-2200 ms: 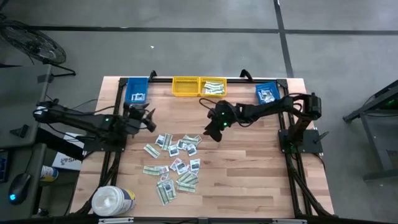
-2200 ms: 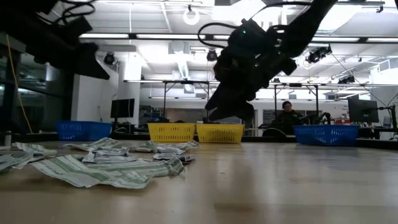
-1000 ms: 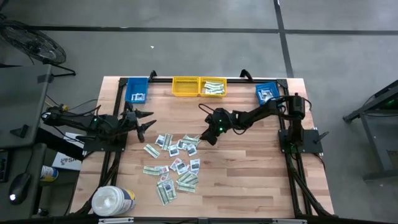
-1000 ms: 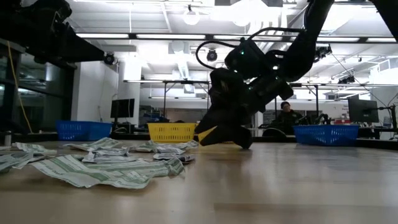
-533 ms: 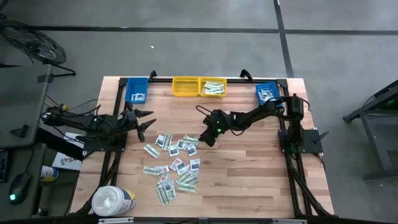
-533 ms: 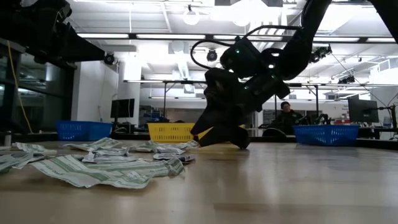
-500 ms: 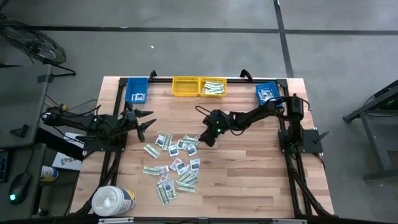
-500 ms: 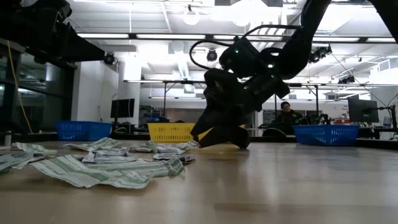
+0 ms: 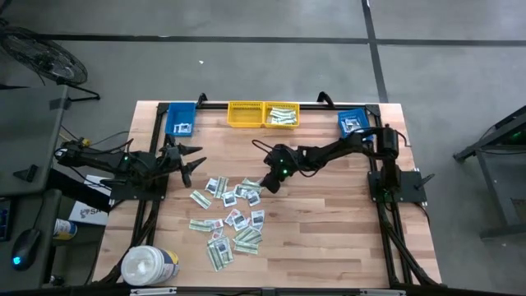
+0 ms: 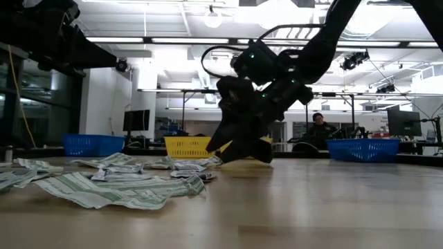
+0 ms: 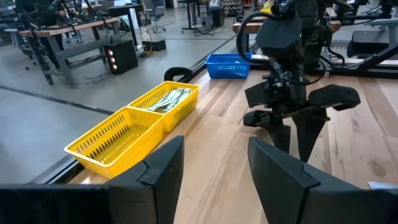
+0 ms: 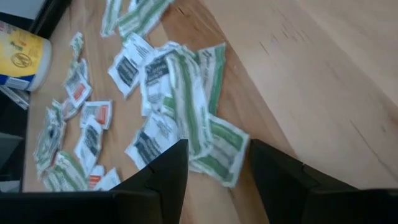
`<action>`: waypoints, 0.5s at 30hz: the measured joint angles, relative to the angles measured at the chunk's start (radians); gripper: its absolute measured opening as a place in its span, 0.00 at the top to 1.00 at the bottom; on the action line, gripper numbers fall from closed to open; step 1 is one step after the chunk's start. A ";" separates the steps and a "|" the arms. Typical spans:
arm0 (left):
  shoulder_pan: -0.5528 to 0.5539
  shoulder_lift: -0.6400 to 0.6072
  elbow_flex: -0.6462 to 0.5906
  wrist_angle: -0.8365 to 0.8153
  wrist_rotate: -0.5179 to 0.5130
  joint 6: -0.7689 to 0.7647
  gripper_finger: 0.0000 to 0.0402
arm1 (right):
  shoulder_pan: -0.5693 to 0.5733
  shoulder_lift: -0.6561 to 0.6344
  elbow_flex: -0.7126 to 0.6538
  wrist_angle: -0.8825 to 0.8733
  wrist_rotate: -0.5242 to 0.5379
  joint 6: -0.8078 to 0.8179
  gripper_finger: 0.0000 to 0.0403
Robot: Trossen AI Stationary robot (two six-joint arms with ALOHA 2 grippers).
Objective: Pick & Place First Aid Supplies
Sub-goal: Put the green bandage pack into the right yellow bin
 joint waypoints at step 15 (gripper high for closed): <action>0.000 0.000 0.000 0.003 0.001 0.000 0.56 | -0.020 0.035 0.052 -0.031 -0.063 -0.021 0.76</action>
